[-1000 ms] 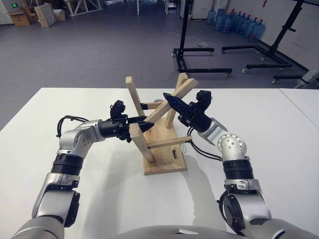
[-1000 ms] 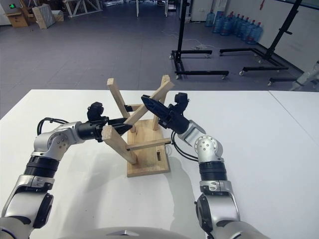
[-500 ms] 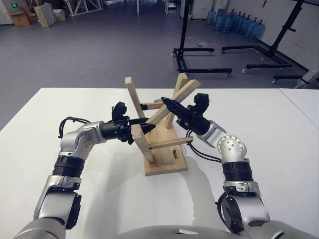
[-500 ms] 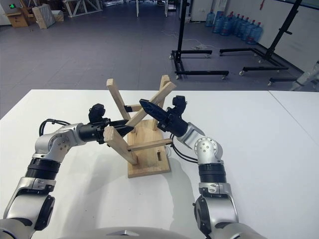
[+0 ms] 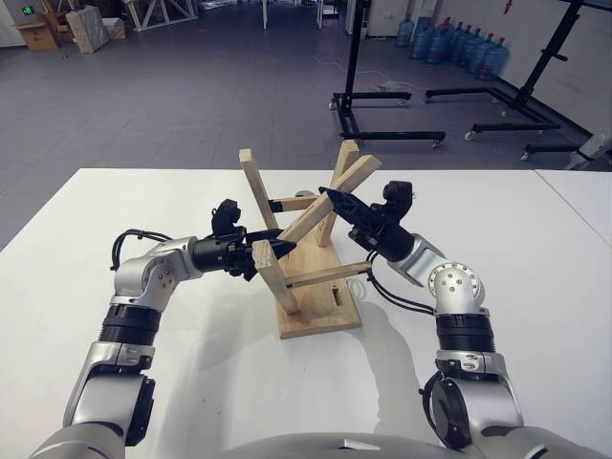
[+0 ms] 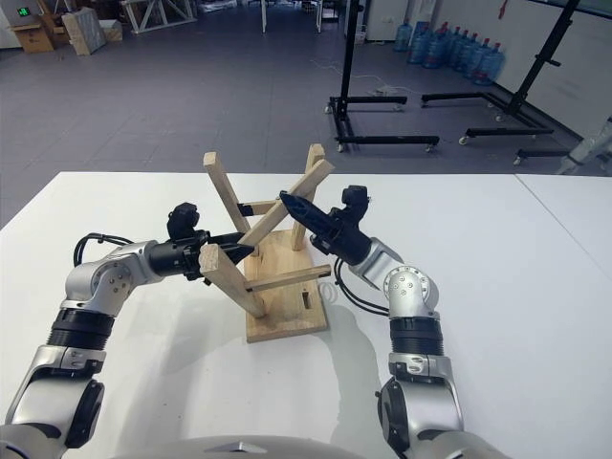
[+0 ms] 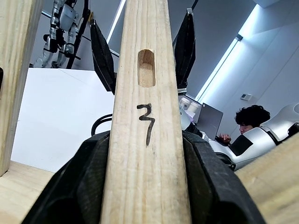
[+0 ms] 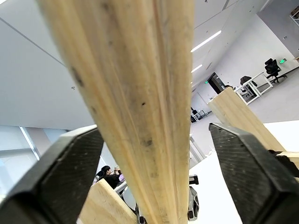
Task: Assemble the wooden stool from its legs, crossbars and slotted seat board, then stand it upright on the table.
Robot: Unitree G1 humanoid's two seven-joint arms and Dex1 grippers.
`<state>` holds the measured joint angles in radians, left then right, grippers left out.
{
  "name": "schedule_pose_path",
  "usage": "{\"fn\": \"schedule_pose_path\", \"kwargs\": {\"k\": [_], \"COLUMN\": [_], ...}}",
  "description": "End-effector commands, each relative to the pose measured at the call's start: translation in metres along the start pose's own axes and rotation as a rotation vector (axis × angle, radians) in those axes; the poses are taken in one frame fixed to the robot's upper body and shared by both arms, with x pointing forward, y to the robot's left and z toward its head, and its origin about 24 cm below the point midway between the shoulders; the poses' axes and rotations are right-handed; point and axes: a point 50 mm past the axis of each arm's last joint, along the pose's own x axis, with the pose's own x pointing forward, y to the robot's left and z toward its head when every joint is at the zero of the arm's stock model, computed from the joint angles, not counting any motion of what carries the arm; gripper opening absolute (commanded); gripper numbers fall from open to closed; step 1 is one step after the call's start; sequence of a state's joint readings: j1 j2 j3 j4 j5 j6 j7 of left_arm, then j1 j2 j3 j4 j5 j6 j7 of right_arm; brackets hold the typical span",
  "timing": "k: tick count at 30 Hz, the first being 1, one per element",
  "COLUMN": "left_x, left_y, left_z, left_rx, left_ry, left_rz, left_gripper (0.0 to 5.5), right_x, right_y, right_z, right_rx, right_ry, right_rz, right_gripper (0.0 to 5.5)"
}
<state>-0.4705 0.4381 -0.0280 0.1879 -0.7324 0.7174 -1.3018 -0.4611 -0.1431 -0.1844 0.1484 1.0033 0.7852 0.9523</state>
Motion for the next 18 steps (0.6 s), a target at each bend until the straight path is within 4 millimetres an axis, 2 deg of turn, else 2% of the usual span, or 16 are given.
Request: {"fn": "schedule_pose_path", "kwargs": {"k": [1, 7, 11, 15, 16, 18], "left_x": [0.001, 0.002, -0.001, -0.005, -0.007, -0.014], "left_y": [-0.002, -0.003, -0.001, 0.010, 0.014, 0.019], "left_z": [0.001, 0.000, -0.003, -0.001, 0.000, -0.001], "left_rx": [0.018, 0.008, 0.011, 0.038, 0.033, 0.020], "left_ry": [-0.007, -0.009, -0.003, -0.032, -0.051, -0.071], "left_rz": [-0.010, -0.018, 0.010, 0.124, 0.166, 0.227], "left_gripper": [2.04, 2.04, 2.04, 2.04, 2.40, 2.74], "right_x": [-0.001, -0.001, -0.002, -0.004, -0.005, -0.009], "right_y": [0.002, 0.004, 0.005, 0.007, 0.009, 0.012], "right_z": [-0.002, -0.004, 0.002, 0.015, 0.018, 0.020], "right_rx": [0.014, 0.027, -0.011, -0.157, -0.216, -0.316], "right_ry": [0.025, 0.020, 0.006, -0.082, -0.092, -0.061], "right_rz": [0.016, 0.036, 0.037, 0.014, 0.008, -0.011], "right_gripper": [3.23, 2.16, 2.15, 2.11, 2.10, 2.07]}}
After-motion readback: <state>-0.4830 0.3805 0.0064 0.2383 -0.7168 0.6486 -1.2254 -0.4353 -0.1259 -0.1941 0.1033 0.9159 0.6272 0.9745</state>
